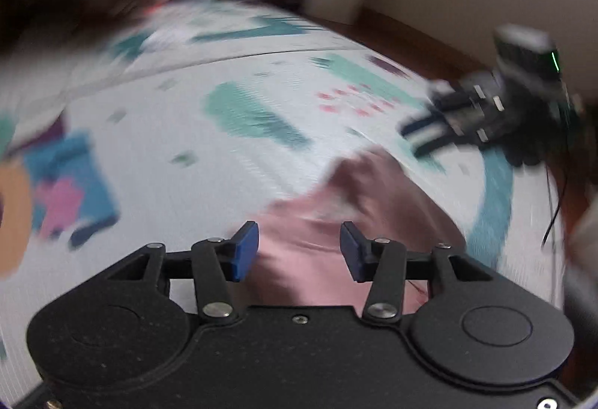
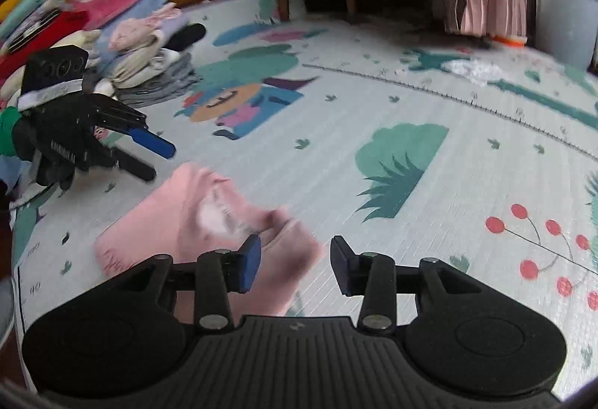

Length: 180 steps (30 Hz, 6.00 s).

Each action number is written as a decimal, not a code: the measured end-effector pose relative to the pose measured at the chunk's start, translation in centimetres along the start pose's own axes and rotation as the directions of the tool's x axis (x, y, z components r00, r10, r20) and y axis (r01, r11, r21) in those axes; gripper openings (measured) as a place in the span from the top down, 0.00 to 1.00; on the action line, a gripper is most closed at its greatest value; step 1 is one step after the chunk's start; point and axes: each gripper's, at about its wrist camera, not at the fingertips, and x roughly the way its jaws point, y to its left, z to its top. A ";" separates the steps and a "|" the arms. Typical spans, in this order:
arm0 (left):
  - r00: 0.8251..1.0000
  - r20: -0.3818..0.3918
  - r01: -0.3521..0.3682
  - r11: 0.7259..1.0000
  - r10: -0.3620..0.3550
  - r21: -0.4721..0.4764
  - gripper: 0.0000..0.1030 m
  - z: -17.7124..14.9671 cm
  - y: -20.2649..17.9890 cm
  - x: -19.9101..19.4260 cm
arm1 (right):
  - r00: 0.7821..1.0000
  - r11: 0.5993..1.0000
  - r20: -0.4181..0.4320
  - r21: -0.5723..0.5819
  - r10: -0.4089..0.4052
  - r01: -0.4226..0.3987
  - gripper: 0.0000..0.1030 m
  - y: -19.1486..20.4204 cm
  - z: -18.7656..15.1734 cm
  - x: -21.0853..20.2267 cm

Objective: Fold clothes

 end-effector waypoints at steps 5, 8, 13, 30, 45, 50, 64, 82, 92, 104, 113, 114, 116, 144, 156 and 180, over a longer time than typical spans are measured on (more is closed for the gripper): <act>0.997 0.028 -0.074 0.989 0.071 0.126 0.54 -1.3 -1.7 1.9 | 1.000 0.999 -0.013 -0.051 0.008 -0.009 0.59 2.8 -1.1 2.2; 0.997 0.022 -0.081 0.992 0.079 0.100 0.52 -1.7 -0.5 2.8 | 1.000 0.996 0.013 -0.080 -0.023 0.024 0.59 2.9 -0.2 4.3; 0.996 -0.023 -0.089 0.994 0.091 0.055 0.45 -2.9 0.8 5.3 | 0.999 1.000 -0.042 -0.031 0.004 -0.006 0.57 1.5 0.0 8.2; 0.998 0.021 -0.061 0.994 0.059 0.095 0.44 -5.4 -4.5 2.0 | 0.999 0.985 0.012 -0.168 -0.034 0.036 0.50 7.1 -4.3 3.2; 0.992 0.053 -0.090 0.930 0.116 -0.357 0.42 -5.2 0.0 -0.9 | 0.993 0.981 0.067 0.178 -0.093 0.080 0.42 4.8 -4.6 0.6; 0.998 0.028 -0.020 0.766 0.049 -0.643 0.42 -7.1 2.8 0.9 | 1.000 0.853 0.027 0.522 -0.001 -0.013 0.42 0.9 -6.3 2.8; 0.988 -0.016 0.076 0.576 -0.153 -0.814 0.73 -9.1 2.0 2.0 | 0.989 0.690 0.007 0.716 0.150 -0.109 0.65 1.6 -9.0 3.2; 0.997 0.000 0.041 0.561 -0.072 -0.827 0.79 -8.5 1.2 2.8 | 0.995 0.642 0.048 0.761 0.092 -0.096 0.76 2.3 -9.3 4.8; 0.978 -0.089 0.051 0.633 -0.186 -0.772 0.80 -2.0 0.0 4.9 | 0.969 0.537 0.223 0.808 0.105 -0.244 0.78 1.0 -11.1 -1.1; 0.928 -0.143 0.226 0.824 -0.345 -0.520 0.80 14.7 -8.2 16.3 | 0.889 0.495 0.402 0.831 -0.219 -0.253 0.78 -7.7 -14.1 -14.1; 0.885 -0.092 0.392 0.835 -0.457 -0.386 0.81 25.2 -17.2 26.1 | 0.762 0.542 0.442 0.828 -0.473 -0.144 0.78 -15.1 -16.5 -25.5; 0.879 -0.073 0.411 0.827 -0.471 -0.384 0.81 25.9 -18.2 27.3 | 0.748 0.542 0.439 0.831 -0.499 -0.126 0.79 -15.9 -16.9 -26.7; 0.867 -0.035 0.449 0.809 -0.497 -0.380 0.81 27.3 -20.1 29.3 | 0.715 0.538 0.439 0.836 -0.543 -0.105 0.78 -17.6 -17.7 -29.1; 0.961 -0.067 0.252 0.947 -0.270 -0.198 0.51 21.4 -26.1 26.2 | 0.651 0.498 -0.036 0.613 -0.758 0.613 0.33 -27.1 -17.8 -21.4; 0.984 -0.177 -0.005 0.982 -0.029 -0.188 0.21 21.7 -20.9 4.5 | 0.652 0.542 0.150 0.706 -0.743 0.455 0.06 -20.3 -5.6 -27.0; 0.865 -0.248 -0.502 0.732 0.436 -0.461 0.00 11.6 -17.3 -23.3 | 0.899 0.805 -0.176 0.400 -0.401 0.438 0.00 20.1 12.6 -24.4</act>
